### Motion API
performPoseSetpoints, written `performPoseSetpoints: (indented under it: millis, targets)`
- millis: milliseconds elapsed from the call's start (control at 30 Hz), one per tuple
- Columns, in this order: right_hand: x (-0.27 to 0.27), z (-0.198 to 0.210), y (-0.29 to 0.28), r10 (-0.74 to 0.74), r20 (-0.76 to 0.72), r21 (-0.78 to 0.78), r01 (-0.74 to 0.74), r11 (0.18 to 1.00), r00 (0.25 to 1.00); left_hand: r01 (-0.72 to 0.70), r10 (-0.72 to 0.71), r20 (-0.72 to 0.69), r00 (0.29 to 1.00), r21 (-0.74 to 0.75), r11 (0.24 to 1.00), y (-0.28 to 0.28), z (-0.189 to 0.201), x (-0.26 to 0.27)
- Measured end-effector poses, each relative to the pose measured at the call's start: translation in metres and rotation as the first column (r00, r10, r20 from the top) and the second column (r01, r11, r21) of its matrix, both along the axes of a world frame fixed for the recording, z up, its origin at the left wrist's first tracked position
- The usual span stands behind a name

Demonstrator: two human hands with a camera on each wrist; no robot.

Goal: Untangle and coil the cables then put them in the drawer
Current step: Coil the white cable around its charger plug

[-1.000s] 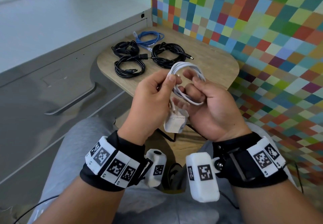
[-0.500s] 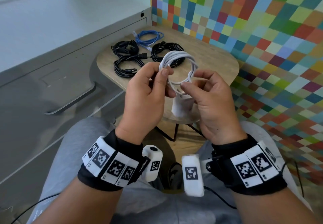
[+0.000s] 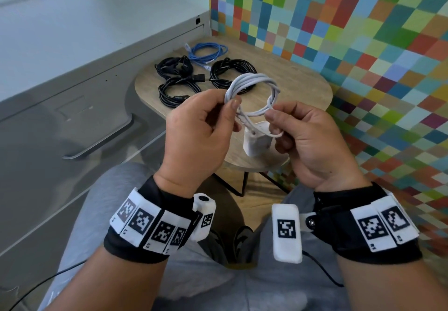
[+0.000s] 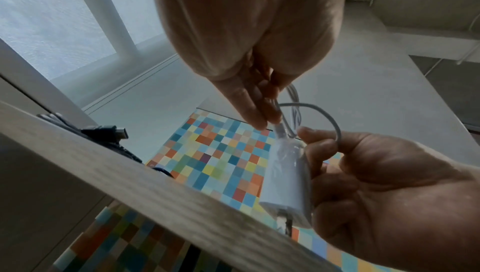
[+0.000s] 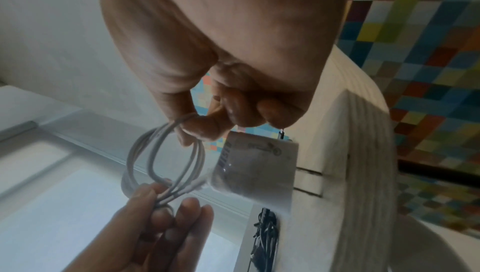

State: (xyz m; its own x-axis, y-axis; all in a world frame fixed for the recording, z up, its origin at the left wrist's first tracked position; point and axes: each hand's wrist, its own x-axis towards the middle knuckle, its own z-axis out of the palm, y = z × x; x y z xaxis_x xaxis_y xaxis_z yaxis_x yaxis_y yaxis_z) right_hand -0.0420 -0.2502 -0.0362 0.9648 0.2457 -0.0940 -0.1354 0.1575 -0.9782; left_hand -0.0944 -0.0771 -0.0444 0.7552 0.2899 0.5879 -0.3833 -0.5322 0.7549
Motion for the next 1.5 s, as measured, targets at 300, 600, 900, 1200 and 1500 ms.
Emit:
performPoseSetpoints:
  millis: [300,600,900,1200,1500]
  targets:
    - [-0.002,0.006,-0.002,-0.004,0.072,0.05,0.001,0.999,0.997,0.043,-0.077,-0.128,0.989,-0.251,0.967,0.001,0.003,0.0]
    - [-0.014,0.007,0.001,0.11,0.231,-0.233,-0.055,0.971,0.967,0.059,-0.128,-0.169,0.977,-0.364,0.93,-0.002,0.011,-0.001]
    - [-0.031,0.006,0.021,-0.06,0.236,-0.093,0.084,0.992,0.97,0.074,-0.124,-0.116,0.985,-0.361,0.93,-0.016,0.01,-0.004]
    - [-0.042,0.003,0.037,-0.065,0.074,0.18,0.05,0.982,0.995,0.072,-0.109,-0.107,0.988,-0.307,0.949,-0.02,0.013,-0.006]
    - [-0.044,0.003,0.04,-0.196,0.134,0.152,0.175,0.973,0.971,0.111,-0.209,-0.19,0.959,-0.429,0.897,-0.021,0.014,-0.005]
